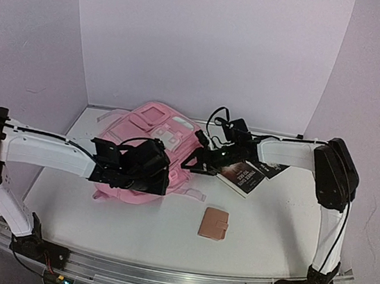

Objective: Pack the student bag
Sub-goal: Unzip the student bag at the center of the board.

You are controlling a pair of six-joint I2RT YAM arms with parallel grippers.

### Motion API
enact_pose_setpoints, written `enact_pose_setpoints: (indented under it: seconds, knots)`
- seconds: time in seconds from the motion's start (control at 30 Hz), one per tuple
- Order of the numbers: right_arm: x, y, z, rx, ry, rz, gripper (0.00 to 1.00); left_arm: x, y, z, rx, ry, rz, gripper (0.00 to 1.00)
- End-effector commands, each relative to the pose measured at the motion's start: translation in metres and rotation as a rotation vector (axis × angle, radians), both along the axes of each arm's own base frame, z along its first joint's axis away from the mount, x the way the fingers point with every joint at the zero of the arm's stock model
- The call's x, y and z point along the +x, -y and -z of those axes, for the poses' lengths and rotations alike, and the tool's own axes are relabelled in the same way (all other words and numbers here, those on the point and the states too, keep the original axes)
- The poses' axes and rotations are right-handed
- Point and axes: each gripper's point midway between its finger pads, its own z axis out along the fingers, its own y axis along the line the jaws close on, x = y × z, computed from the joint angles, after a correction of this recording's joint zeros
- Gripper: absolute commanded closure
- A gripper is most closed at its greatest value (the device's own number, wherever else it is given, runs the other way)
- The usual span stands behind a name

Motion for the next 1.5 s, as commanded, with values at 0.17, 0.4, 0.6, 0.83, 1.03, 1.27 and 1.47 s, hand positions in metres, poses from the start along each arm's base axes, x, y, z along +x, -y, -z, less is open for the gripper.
enact_pose_setpoints:
  seconds: [0.17, 0.4, 0.6, 0.83, 1.03, 1.27, 1.47]
  knots:
    - [0.044, -0.018, 0.011, -0.004, -0.031, 0.163, 0.37, 0.032, -0.001, 0.015, 0.024, 0.034, -0.303, 0.48]
    - [0.056, -0.028, 0.021, 0.026, -0.069, 0.201, 0.34, 0.036, -0.009, 0.038, 0.026, -0.014, -0.404, 0.5]
    - [0.059, -0.035, 0.023, 0.056, -0.092, 0.22, 0.34, 0.044, -0.012, 0.05, -0.03, -0.028, -0.422, 0.53]
    - [0.059, -0.044, 0.021, 0.071, -0.093, 0.233, 0.34, 0.057, -0.005, 0.056, -0.062, -0.027, -0.414, 0.55]
    - [0.064, -0.045, 0.035, 0.052, -0.121, 0.284, 0.36, 0.068, -0.009, 0.071, -0.063, -0.066, -0.432, 0.59]
    - [0.069, -0.048, 0.043, 0.053, -0.129, 0.347, 0.46, 0.071, -0.018, 0.079, 0.002, -0.079, -0.479, 0.74]
    - [0.075, -0.042, 0.059, 0.025, -0.136, 0.386, 0.48, 0.067, -0.027, 0.073, 0.019, -0.079, -0.5, 0.88]
